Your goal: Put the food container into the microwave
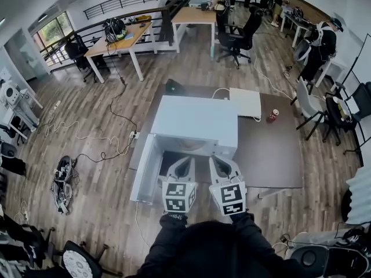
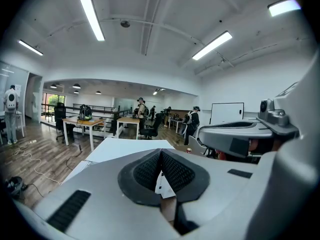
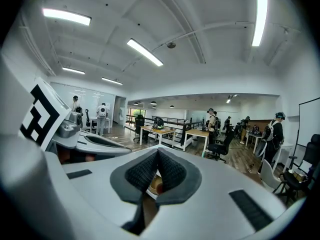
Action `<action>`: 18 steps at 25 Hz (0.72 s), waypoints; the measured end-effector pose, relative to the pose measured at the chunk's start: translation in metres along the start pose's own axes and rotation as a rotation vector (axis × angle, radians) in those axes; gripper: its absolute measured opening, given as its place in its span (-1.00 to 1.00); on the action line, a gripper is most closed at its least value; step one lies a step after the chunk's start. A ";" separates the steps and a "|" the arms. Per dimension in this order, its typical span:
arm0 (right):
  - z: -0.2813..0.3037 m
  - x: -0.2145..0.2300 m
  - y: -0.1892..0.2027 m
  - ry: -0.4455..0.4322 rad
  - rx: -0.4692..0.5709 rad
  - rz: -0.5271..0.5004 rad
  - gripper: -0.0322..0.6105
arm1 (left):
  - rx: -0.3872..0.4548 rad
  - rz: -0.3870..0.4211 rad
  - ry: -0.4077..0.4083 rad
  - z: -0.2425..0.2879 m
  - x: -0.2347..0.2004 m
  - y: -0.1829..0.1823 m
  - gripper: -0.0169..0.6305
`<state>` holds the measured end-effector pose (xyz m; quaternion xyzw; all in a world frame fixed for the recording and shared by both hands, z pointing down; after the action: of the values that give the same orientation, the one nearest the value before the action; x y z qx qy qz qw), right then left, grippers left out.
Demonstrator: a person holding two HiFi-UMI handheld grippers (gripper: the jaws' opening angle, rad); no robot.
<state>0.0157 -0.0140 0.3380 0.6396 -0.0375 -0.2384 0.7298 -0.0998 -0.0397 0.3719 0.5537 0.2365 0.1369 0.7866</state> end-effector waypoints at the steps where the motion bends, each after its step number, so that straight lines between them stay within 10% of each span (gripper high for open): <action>1: 0.000 0.000 0.001 0.000 0.001 0.000 -0.83 | 0.000 -0.001 -0.001 0.000 0.000 0.001 -0.85; 18: -0.002 0.018 0.013 0.021 -0.021 0.002 -0.83 | -0.019 -0.009 0.012 0.019 0.012 0.008 -0.85</action>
<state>0.0364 -0.0185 0.3452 0.6344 -0.0280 -0.2315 0.7370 -0.0792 -0.0463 0.3815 0.5442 0.2423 0.1390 0.7911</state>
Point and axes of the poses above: the fingertips, and each gripper's own axes: z forward along the fingers, x to its right, y out of its underside, the point moved 6 cm from there along -z, backward along the fingers, and after that the axes turned 7 degrees about -z, right-handed, at the moved point
